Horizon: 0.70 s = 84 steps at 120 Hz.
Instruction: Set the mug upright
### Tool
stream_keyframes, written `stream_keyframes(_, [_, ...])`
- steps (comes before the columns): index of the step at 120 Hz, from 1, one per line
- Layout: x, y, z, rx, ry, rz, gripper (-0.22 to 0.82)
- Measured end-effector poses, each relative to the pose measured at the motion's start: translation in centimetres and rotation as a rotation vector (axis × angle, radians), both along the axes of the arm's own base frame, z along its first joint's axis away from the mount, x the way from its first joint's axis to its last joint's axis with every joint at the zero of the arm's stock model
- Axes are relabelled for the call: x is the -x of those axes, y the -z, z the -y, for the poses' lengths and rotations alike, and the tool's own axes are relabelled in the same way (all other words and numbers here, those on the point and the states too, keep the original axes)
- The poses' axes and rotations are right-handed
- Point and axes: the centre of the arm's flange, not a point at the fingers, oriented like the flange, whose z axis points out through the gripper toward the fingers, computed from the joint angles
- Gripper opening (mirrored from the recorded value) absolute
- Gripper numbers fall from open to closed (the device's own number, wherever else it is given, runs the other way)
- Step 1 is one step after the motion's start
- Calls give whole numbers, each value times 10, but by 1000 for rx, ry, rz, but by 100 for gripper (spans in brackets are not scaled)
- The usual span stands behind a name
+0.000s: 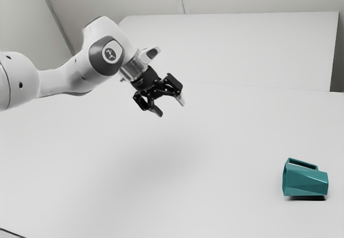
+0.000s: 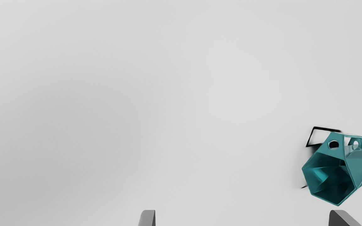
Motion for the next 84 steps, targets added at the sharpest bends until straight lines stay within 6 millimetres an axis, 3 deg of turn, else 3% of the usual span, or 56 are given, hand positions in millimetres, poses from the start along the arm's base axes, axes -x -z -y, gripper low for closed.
stream_keyframes(5, [-1,13,19,24,11,11,61])
stream_keyframes(16, [11,32,84,77,88,28,60])
stream_keyframes(21, [15,40,102,100,105,29,60])
stream_keyframes(53, [18,97,165,170,136,72,60])
stream_keyframes(73, [18,116,200,198,147,110,60])
stream_keyframes(84, [14,126,209,206,149,120,60])
